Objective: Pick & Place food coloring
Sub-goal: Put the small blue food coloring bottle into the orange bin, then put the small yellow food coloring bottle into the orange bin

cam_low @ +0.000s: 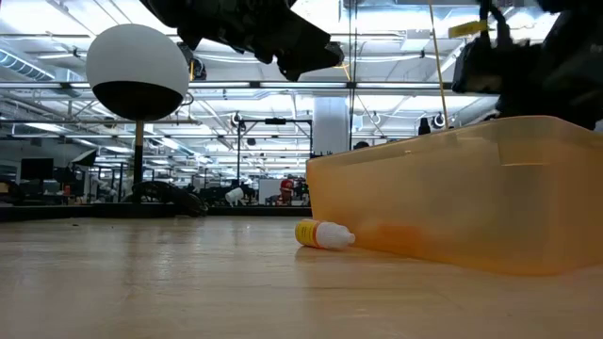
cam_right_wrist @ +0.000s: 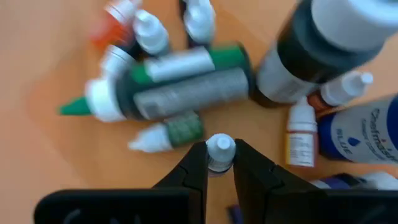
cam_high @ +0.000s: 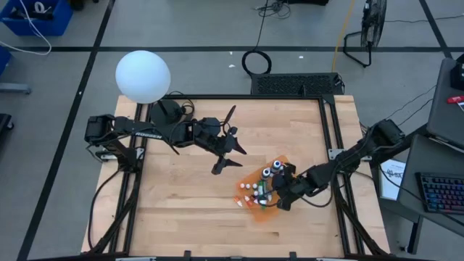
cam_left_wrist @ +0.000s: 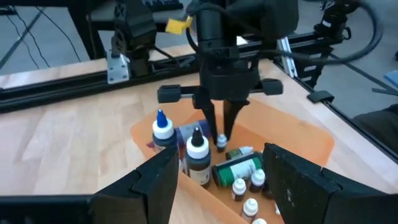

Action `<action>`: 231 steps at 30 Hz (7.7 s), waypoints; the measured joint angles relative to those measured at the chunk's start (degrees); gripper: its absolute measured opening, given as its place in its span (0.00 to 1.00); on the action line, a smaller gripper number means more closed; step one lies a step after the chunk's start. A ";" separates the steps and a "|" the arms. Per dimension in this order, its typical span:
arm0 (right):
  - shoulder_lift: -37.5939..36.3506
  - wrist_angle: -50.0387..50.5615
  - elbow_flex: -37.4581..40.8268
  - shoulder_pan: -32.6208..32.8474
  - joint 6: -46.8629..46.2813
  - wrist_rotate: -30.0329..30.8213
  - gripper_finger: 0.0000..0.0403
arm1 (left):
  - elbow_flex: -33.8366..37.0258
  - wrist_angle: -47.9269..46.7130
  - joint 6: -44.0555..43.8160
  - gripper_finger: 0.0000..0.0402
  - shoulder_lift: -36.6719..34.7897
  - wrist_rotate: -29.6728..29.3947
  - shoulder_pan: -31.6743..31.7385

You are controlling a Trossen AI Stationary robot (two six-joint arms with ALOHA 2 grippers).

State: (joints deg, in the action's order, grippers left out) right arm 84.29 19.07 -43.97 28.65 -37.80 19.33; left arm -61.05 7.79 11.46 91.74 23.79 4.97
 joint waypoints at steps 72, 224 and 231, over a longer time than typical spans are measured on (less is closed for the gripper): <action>-16.26 -15.89 0.00 0.35 14.08 0.29 0.48 | 3.69 2.21 12.04 0.58 20.53 -15.39 -18.33; -16.24 -17.75 0.04 0.34 15.15 0.07 0.46 | 3.73 13.83 -9.00 0.58 23.43 -5.86 -19.24; -16.24 -17.75 0.04 0.34 14.92 0.05 0.46 | 3.73 11.19 -11.27 0.58 23.39 -2.10 -19.20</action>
State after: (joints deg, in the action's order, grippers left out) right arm 68.05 1.32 -43.92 28.98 -22.89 19.38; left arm -57.32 18.98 0.19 115.13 21.69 -14.22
